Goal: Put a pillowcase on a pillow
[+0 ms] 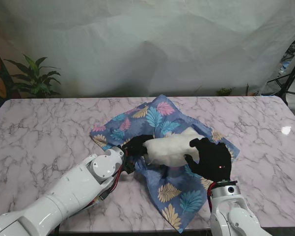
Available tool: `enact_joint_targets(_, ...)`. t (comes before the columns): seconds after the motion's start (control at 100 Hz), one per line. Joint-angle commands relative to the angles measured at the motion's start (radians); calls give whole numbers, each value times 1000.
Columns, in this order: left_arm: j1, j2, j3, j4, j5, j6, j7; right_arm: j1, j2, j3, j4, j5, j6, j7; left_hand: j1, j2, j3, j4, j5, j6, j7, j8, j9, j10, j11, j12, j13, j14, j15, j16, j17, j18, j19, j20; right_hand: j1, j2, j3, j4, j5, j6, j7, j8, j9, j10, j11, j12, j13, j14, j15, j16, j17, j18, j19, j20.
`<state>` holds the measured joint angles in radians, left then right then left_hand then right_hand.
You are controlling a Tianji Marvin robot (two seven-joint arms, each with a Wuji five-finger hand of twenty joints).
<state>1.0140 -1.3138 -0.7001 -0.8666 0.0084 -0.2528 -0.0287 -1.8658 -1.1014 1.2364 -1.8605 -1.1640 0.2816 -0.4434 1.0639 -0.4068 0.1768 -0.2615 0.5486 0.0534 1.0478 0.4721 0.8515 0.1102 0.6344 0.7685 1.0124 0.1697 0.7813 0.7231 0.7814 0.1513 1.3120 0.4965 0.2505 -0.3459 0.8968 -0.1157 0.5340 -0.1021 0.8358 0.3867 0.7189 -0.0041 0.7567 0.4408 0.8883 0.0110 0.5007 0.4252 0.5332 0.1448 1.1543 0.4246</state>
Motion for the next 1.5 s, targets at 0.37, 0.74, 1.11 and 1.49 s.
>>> enact_joint_targets(0.37,26,10,-4,-37,-24,149,-54,27,6,-46,14,151,-258,176,182,129,340,79,41,-1,167,70,113,21,147,17,222,-133,109,11,-9,-3,-3,-14,-85,132,-124,22,103,-7,-38,-50,111,5,-118,-53,82,5,-117,-29,20,-11,-61,-63)
enact_joint_targets(0.74,4,18,14,-54,13,163,-59,191,4,-64,227,491,-456,381,179,133,339,81,40,1,163,72,104,20,147,18,211,-128,104,8,-20,1,-1,-18,-121,494,-628,56,14,67,-230,-170,-22,30,-309,-172,-149,-27,-311,-242,-217,-167,-294,-226)
enact_joint_targets(1.11,-5,0,21,-35,28,170,-14,392,-6,-183,493,749,-524,504,186,136,326,82,35,-2,160,80,101,23,148,17,200,-129,101,8,-31,-3,-1,-23,-80,659,-825,74,-46,105,-291,-204,-128,41,-364,-194,-255,-49,-381,-292,-299,-215,-387,-264)
enact_joint_targets(1.49,6,-19,14,-46,-37,228,-16,497,-56,-337,619,798,-598,379,189,129,332,84,39,12,156,82,109,39,154,13,209,-125,108,3,-15,11,5,-31,-39,673,-858,80,-50,90,-274,-196,-137,25,-359,-192,-266,-63,-391,-298,-312,-234,-396,-267)
